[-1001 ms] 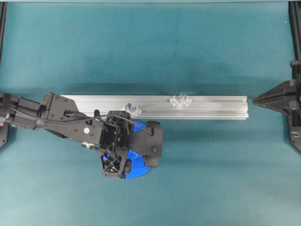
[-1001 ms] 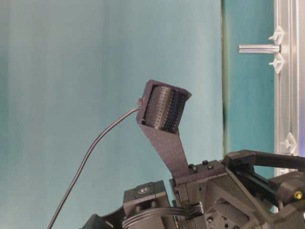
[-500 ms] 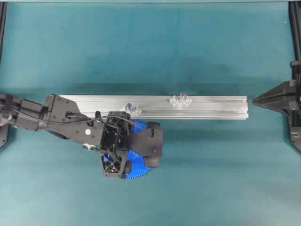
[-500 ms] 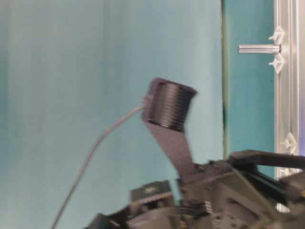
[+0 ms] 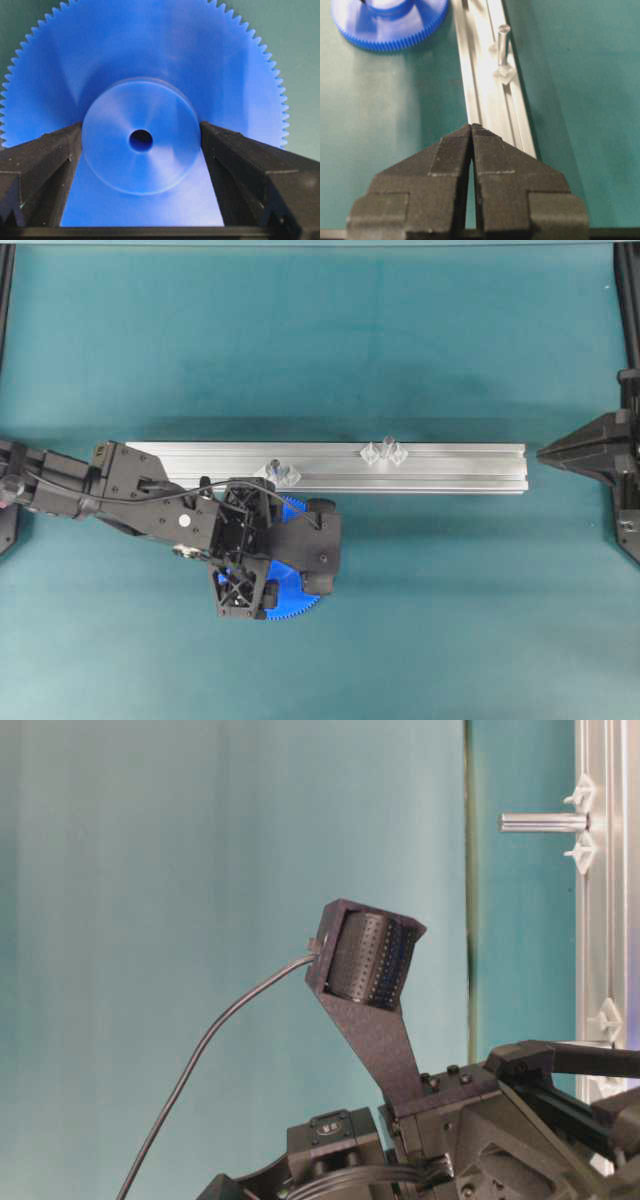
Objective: Insert the large gear onto the shaft.
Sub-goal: 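Close the left gripper on the blue gear's hub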
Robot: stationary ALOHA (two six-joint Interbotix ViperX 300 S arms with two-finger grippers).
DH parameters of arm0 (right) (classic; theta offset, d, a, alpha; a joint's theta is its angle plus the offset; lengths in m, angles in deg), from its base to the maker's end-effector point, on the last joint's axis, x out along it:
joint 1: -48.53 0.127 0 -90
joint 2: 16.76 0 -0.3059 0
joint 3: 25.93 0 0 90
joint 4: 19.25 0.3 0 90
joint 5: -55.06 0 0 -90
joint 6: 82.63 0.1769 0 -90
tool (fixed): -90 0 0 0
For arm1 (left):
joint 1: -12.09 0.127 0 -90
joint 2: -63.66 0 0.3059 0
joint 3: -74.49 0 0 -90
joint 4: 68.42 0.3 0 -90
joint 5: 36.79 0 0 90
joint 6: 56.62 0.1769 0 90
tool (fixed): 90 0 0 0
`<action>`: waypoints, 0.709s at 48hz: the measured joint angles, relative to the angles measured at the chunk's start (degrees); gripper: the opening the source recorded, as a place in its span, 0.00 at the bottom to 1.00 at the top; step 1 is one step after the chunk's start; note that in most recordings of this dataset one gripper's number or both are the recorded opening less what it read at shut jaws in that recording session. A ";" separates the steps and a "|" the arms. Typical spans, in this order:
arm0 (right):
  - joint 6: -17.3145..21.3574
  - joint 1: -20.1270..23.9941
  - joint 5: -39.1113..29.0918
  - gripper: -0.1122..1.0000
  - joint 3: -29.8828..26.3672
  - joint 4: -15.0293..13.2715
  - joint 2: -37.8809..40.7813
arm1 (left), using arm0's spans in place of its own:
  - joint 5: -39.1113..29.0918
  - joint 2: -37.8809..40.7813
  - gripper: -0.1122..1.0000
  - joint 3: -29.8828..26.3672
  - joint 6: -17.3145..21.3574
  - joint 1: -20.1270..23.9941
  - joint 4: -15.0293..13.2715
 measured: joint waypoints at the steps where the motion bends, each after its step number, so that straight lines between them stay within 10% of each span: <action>1: 0.00 0.00 0.00 0.18 0.00 0.00 0.00 | 0.09 0.00 0.92 0.00 0.00 0.00 0.00; 34: 0.00 0.26 0.00 0.18 0.00 0.00 -0.62 | 0.35 0.70 0.81 -1.41 0.70 0.00 0.00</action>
